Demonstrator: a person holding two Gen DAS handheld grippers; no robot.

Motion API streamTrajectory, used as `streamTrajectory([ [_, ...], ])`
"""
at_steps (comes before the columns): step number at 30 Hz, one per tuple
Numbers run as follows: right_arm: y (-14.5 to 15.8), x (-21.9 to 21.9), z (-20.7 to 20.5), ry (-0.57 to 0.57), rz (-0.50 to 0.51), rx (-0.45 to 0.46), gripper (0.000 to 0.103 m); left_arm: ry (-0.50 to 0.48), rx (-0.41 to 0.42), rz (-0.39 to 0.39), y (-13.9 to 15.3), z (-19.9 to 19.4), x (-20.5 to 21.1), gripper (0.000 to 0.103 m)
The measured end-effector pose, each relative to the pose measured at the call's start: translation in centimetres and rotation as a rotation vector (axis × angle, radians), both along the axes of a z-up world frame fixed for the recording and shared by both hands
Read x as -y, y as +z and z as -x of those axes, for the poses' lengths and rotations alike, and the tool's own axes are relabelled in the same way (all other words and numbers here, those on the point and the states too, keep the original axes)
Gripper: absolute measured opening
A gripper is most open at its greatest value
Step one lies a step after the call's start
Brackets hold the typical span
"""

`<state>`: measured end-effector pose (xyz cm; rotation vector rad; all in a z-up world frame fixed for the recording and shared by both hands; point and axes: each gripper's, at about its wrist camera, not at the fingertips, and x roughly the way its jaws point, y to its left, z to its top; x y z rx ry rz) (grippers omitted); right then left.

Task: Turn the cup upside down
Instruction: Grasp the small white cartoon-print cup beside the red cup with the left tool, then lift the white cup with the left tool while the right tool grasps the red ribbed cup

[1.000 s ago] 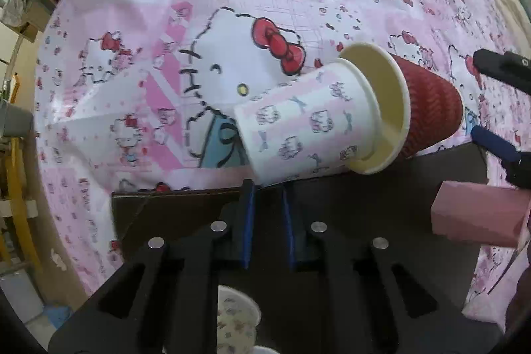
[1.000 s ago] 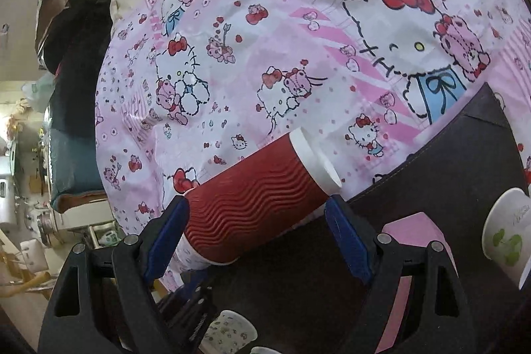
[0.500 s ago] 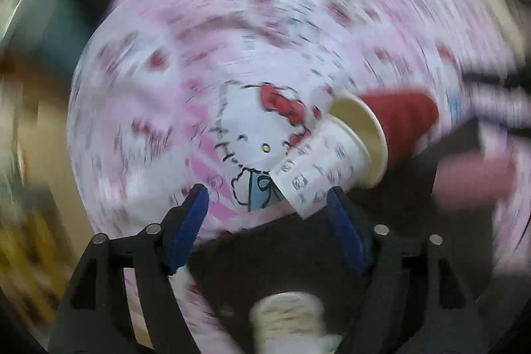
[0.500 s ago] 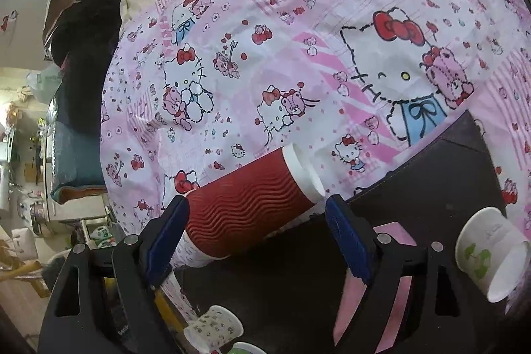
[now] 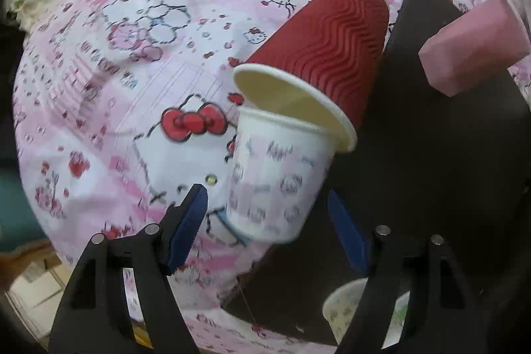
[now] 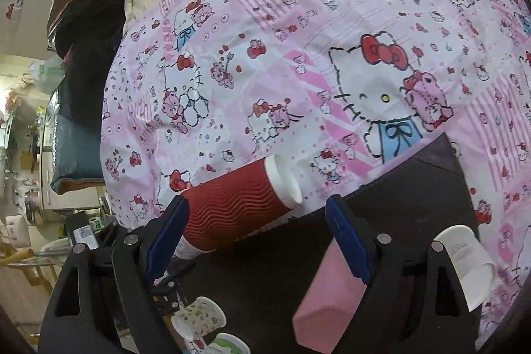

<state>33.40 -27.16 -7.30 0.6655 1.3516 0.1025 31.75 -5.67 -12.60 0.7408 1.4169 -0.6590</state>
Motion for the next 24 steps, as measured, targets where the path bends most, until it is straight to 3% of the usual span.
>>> streamTrajectory([
  [2,-0.1,0.4,0.2,-0.002,0.004,-0.002,0.086,-0.024,0.005,-0.021,-0.8,0.0,0.3,0.057],
  [7,-0.4,0.8,0.4,0.002,0.001,-0.012,0.086,-0.030,0.057,-0.039,-0.8,0.7,0.1,0.056],
  [10,-0.3,0.7,0.3,0.005,0.002,-0.010,0.086,0.045,0.046,-0.026,0.4,1.0,-0.8,0.055],
  [13,0.0,0.4,0.3,0.000,-0.001,-0.010,0.086,0.178,0.090,-0.037,2.4,1.4,-2.6,0.056],
  [16,0.7,-0.3,0.2,0.004,-0.003,0.000,0.086,0.381,0.127,0.016,5.4,2.1,-5.5,0.056],
  [20,2.0,-2.0,0.3,0.041,0.009,0.019,0.086,0.679,0.172,0.157,9.9,5.2,-9.4,0.056],
  [22,2.2,-3.3,0.1,0.116,0.032,0.014,0.086,0.783,0.136,0.238,11.1,7.0,-11.2,0.056],
  [24,2.6,-5.3,-0.3,0.270,0.093,0.023,0.086,0.882,0.146,0.276,12.2,8.9,-12.7,0.056],
])
